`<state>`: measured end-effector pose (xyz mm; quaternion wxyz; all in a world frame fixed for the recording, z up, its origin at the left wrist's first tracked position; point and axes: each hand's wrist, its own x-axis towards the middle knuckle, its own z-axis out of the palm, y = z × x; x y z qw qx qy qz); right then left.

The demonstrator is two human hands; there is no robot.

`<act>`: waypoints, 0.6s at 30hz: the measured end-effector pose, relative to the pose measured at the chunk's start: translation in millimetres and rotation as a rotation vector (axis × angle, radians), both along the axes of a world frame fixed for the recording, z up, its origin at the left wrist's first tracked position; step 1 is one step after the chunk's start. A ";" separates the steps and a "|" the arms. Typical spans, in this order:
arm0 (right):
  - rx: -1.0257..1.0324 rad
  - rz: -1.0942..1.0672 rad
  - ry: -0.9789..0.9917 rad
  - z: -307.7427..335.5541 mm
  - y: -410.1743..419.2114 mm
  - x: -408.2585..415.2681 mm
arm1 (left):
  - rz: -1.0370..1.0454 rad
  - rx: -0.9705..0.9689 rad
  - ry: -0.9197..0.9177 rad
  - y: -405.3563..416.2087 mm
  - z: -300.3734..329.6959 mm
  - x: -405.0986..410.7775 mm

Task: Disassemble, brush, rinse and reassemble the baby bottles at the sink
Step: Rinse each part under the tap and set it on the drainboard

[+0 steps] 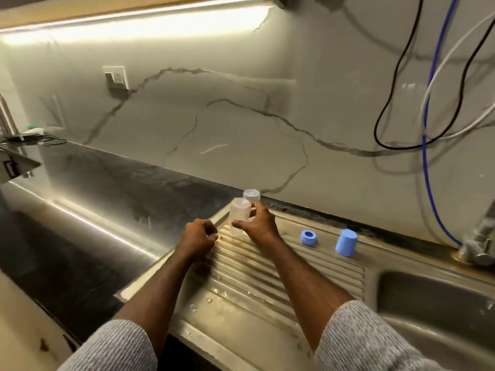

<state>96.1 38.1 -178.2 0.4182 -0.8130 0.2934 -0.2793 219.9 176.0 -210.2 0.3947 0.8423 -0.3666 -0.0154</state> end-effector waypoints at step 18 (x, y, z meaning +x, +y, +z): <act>0.015 -0.053 0.119 -12.0 8.0 21.3 | -0.047 0.014 0.036 2.9 7.0 -6.9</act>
